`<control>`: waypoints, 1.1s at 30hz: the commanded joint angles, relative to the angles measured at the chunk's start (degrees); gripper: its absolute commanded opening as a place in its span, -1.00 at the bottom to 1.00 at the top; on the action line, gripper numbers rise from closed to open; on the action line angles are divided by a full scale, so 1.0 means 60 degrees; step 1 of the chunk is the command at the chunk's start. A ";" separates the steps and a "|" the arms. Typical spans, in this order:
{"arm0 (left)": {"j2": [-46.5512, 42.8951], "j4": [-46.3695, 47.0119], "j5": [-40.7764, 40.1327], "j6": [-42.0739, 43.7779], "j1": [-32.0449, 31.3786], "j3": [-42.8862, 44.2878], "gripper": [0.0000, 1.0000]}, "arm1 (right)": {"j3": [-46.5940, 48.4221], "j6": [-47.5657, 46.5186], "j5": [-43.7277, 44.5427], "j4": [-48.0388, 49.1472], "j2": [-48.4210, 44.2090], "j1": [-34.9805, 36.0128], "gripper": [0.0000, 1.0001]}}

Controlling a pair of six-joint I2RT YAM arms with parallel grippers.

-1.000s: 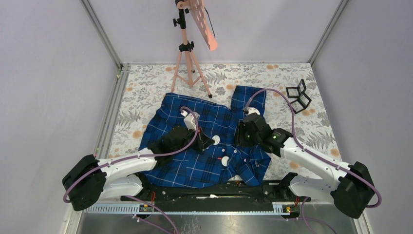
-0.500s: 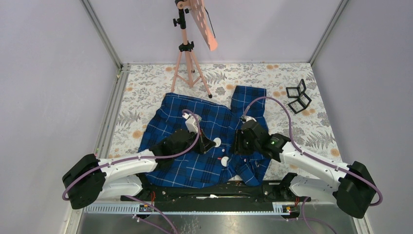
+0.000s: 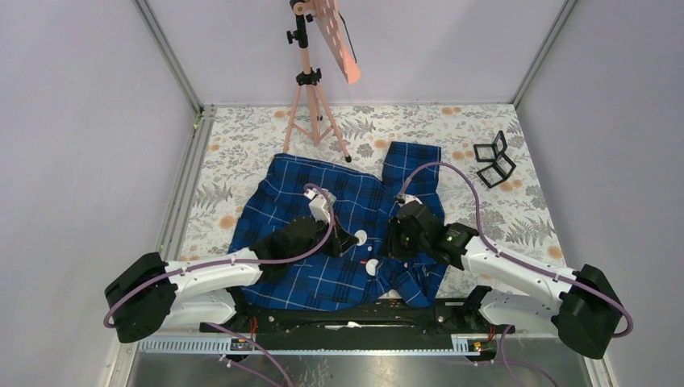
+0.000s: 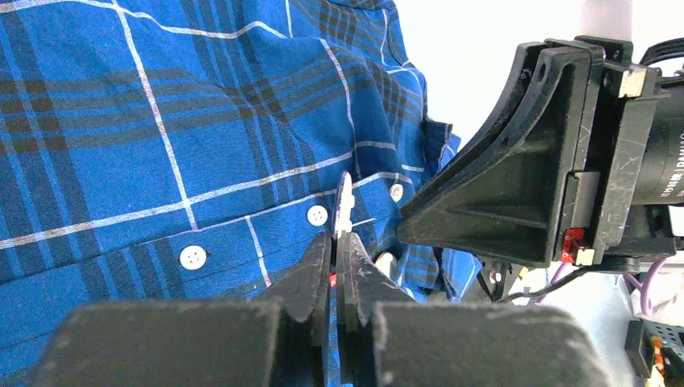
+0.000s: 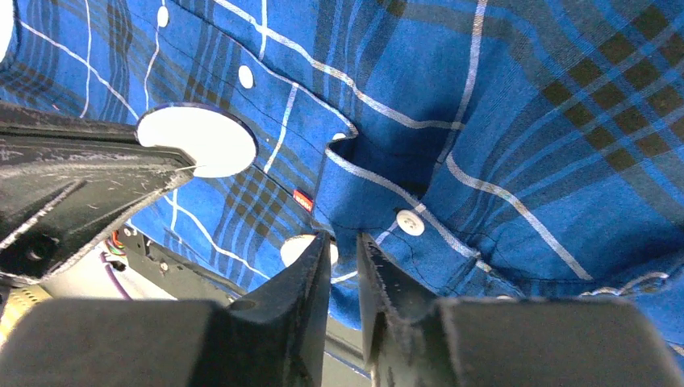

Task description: Pin the brooch onto the clothing

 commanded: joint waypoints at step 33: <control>0.1488 -0.2010 -0.2102 0.1008 -0.1467 0.1911 -1.00 | -0.0278 0.0182 -0.0031 0.1534 -0.0565 0.0121 -1.00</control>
